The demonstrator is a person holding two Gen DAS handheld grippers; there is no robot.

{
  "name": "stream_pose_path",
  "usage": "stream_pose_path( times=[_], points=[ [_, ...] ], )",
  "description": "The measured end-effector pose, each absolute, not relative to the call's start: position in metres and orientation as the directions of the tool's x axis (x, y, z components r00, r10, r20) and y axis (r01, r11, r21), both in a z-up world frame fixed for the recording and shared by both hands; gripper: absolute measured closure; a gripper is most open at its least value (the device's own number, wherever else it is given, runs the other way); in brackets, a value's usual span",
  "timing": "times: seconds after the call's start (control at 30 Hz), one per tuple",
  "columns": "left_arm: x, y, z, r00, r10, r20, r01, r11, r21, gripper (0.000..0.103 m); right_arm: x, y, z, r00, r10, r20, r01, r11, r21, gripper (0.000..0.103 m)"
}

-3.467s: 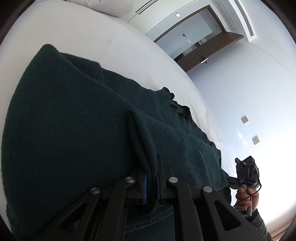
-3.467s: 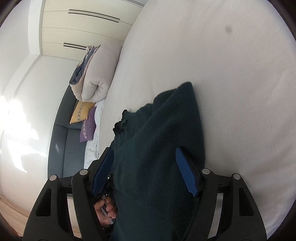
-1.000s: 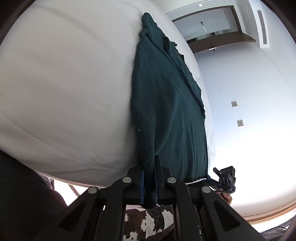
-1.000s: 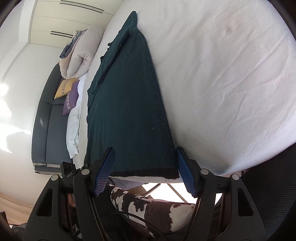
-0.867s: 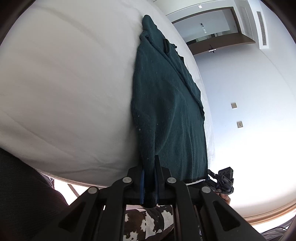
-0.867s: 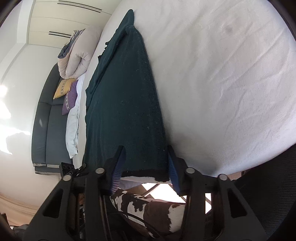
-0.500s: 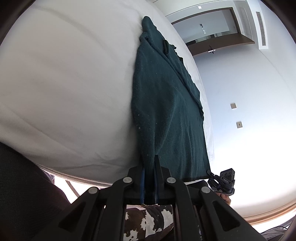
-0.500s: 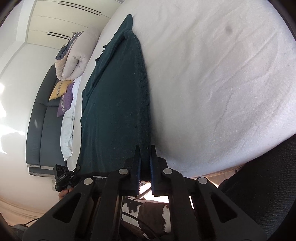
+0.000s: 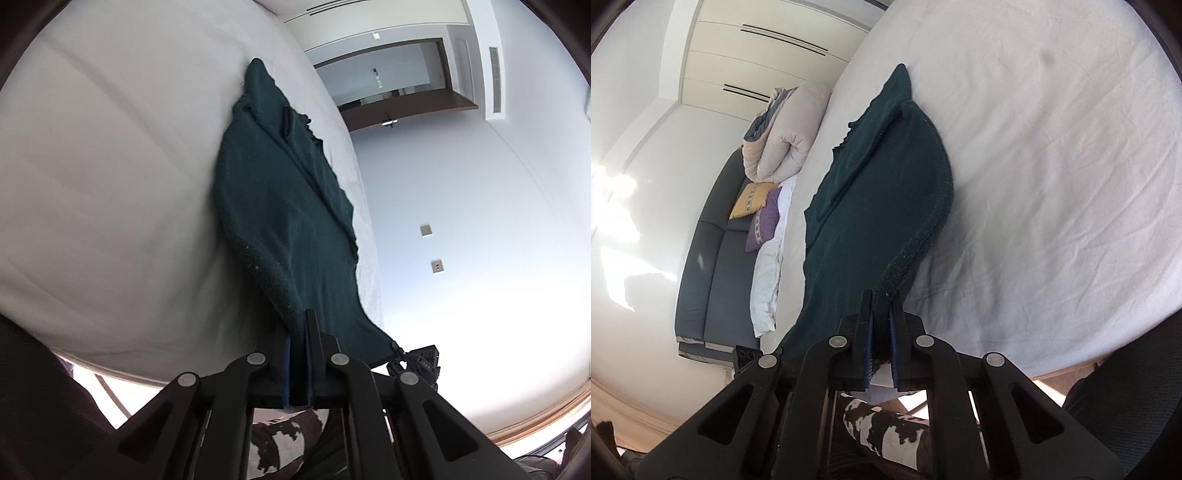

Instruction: Fold small clothes

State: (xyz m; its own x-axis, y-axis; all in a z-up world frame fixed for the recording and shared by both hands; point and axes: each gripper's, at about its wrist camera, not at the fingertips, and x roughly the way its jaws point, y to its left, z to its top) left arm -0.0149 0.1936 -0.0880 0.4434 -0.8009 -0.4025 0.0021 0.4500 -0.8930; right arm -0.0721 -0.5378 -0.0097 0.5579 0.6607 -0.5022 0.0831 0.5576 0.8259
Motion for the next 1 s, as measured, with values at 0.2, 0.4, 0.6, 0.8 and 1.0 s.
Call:
stream_pose_path(
  times=[0.2, 0.4, 0.6, 0.8, 1.0],
  points=[
    [0.006, 0.201, -0.069, 0.515, -0.801, -0.306, 0.014, 0.366, -0.931, 0.097, -0.049, -0.541, 0.014, 0.606, 0.669, -0.43, 0.057, 0.502, 0.863, 0.097],
    [0.036, 0.204, -0.057, 0.557, -0.789, -0.259, 0.016, 0.321, -0.947, 0.097, -0.015, -0.543, 0.034, 0.638, 0.65, -0.413, 0.057, 0.495, 0.867, 0.097],
    [0.075, 0.211, -0.045, 0.597, -0.766, -0.238, 0.018, 0.31, -0.951, 0.097, 0.029, -0.546, 0.048, 0.665, 0.623, -0.413, 0.068, 0.5, 0.863, 0.097],
    [0.118, 0.207, -0.045, 0.612, -0.753, -0.241, -0.001, 0.304, -0.953, 0.097, 0.081, -0.544, 0.051, 0.669, 0.602, -0.436, 0.082, 0.523, 0.848, 0.097],
    [0.163, 0.205, -0.047, 0.628, -0.738, -0.249, -0.017, 0.306, -0.952, 0.097, 0.132, -0.542, 0.041, 0.671, 0.571, -0.472, 0.109, 0.554, 0.826, 0.097]
  ],
)
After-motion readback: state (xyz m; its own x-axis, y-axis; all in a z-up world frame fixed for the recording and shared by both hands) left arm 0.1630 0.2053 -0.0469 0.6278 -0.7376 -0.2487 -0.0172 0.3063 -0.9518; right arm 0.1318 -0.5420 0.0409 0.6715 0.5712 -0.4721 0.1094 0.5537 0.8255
